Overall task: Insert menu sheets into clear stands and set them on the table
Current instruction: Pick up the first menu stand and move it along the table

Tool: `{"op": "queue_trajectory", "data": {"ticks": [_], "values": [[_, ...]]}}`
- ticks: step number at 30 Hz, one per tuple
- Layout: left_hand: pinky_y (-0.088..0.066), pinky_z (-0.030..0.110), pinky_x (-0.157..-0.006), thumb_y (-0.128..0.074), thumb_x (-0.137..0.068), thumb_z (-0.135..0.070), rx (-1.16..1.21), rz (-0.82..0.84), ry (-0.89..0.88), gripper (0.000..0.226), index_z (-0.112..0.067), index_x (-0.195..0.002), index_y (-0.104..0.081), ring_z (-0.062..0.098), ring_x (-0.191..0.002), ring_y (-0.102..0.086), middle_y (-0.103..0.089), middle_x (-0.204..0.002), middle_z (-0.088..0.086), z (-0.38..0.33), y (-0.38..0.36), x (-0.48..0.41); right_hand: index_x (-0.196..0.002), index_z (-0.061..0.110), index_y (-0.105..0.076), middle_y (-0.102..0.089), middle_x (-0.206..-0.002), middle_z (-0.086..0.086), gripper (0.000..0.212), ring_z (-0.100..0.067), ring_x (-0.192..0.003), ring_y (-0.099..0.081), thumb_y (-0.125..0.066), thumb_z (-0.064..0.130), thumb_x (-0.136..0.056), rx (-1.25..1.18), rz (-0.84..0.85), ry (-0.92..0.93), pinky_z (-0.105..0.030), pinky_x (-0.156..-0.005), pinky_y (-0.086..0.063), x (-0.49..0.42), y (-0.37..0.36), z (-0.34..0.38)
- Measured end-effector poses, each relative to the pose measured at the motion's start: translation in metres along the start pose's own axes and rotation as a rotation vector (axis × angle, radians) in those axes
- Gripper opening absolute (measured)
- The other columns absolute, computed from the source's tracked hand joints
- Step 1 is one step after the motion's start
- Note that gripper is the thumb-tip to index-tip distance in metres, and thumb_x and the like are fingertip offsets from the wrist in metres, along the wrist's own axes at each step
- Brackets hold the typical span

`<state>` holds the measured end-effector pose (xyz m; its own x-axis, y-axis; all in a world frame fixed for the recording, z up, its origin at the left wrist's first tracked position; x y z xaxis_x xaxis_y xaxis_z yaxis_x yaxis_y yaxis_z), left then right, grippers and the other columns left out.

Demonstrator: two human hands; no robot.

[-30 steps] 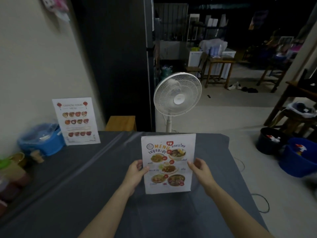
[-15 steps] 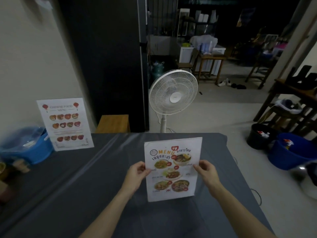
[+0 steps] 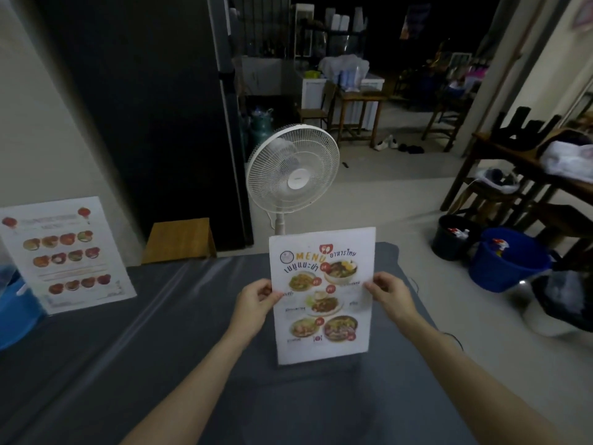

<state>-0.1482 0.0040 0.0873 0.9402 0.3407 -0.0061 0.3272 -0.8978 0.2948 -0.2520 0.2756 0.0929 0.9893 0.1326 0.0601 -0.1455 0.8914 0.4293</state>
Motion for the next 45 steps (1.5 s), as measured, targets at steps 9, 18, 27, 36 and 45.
{"op": "queue_trajectory", "data": {"ticks": [9,18,27,36,45], "values": [[-0.055,0.027,-0.072,-0.066,-0.088,-0.013,-0.038,-0.007,-0.017,0.013,-0.003,-0.097,-0.069,0.018,-0.087,-0.068,-0.073,-0.095,0.008,-0.035,-0.066,-0.086,-0.096,-0.007,-0.063,-0.068,-0.098,-0.019,0.016,-0.032,-0.089,-0.066,-0.057,0.007,-0.09,-0.014,-0.009,0.043,-0.046,-0.081,-0.055,-0.094,0.052,-0.004],[-0.054,0.042,-0.077,-0.067,-0.087,-0.011,-0.06,-0.008,-0.016,0.004,-0.012,-0.084,-0.065,0.019,-0.082,-0.062,-0.066,-0.081,0.002,-0.045,-0.128,-0.178,-0.095,0.002,-0.061,-0.064,-0.084,-0.001,0.01,-0.007,-0.072,-0.061,-0.054,0.009,-0.092,-0.078,-0.019,0.045,-0.017,-0.056,-0.047,-0.19,0.082,-0.021],[-0.054,0.042,-0.082,-0.066,-0.088,-0.01,-0.069,-0.071,0.036,0.01,-0.002,-0.093,-0.068,0.024,-0.087,-0.064,-0.065,-0.085,0.004,-0.031,-0.158,-0.227,-0.098,0.004,-0.063,-0.065,-0.096,-0.011,0.013,-0.024,-0.085,-0.062,-0.057,0.012,-0.091,-0.08,-0.079,0.013,-0.035,-0.074,-0.052,-0.243,0.079,-0.042],[-0.059,0.04,-0.081,-0.064,-0.089,-0.012,-0.046,-0.068,0.011,0.004,-0.011,-0.091,-0.067,0.03,-0.092,-0.068,-0.067,-0.084,0.0,-0.019,-0.171,-0.233,-0.101,0.006,-0.063,-0.066,-0.098,-0.007,0.015,-0.026,-0.091,-0.064,-0.057,0.015,-0.091,-0.107,-0.1,-0.047,-0.044,-0.082,-0.056,-0.259,0.076,-0.058],[-0.057,0.036,-0.08,-0.064,-0.09,-0.013,-0.038,-0.053,0.009,0.013,-0.003,-0.097,-0.066,0.023,-0.089,-0.067,-0.066,-0.085,-0.002,-0.015,-0.171,-0.232,-0.105,0.004,-0.063,-0.067,-0.104,-0.01,0.02,-0.029,-0.095,-0.065,-0.057,0.017,-0.091,-0.104,-0.096,-0.06,-0.05,-0.086,-0.055,-0.257,0.076,-0.059]]}}
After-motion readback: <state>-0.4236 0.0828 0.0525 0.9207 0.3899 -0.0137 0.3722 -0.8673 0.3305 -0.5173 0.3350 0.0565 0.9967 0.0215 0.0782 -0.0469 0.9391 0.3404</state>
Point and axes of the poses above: each hand's wrist, its own x-axis away from the middle knuckle, its own y-axis out of the back of the hand, z = x × y, the point moved 2 cm from there along -x, towards the middle knuckle
